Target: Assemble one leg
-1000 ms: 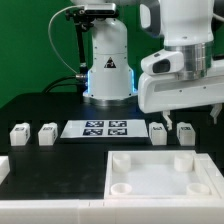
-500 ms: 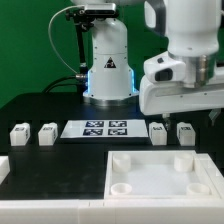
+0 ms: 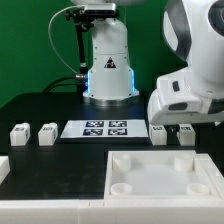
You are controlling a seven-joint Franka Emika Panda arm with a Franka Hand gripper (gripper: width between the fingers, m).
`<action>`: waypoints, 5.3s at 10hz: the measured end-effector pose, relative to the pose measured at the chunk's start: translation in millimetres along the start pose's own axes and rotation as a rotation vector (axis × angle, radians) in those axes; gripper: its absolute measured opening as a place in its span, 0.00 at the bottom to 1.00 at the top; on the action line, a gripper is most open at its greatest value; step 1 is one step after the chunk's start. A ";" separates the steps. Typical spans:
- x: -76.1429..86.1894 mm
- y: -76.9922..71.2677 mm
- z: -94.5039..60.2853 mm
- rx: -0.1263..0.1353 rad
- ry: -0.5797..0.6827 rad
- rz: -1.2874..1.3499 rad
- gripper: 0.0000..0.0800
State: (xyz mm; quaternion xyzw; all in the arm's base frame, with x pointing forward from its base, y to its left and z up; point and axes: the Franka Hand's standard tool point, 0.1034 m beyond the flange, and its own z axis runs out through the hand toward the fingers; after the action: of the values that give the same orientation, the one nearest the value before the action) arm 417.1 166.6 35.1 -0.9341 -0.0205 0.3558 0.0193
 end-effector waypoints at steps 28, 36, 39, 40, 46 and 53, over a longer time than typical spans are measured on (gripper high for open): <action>19.4 61.2 -138.3 0.020 0.314 -0.182 0.36; 68.0 75.7 -209.2 -0.031 1.214 -0.146 0.36; 101.1 65.1 -211.1 -0.018 1.409 -0.137 0.36; 101.2 57.1 -203.4 -0.012 1.373 -0.140 0.36; 106.6 45.2 -195.4 -0.002 1.330 -0.145 0.36; 116.7 56.5 -177.8 -0.007 1.308 -0.130 0.36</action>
Offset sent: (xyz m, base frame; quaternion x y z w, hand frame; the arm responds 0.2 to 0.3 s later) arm -0.0219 -0.0033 -0.0165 0.0019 -0.0242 0.0536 0.9983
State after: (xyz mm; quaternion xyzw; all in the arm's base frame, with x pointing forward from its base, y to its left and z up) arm 623.8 112.4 87.3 -0.9547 -0.0620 -0.2874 0.0462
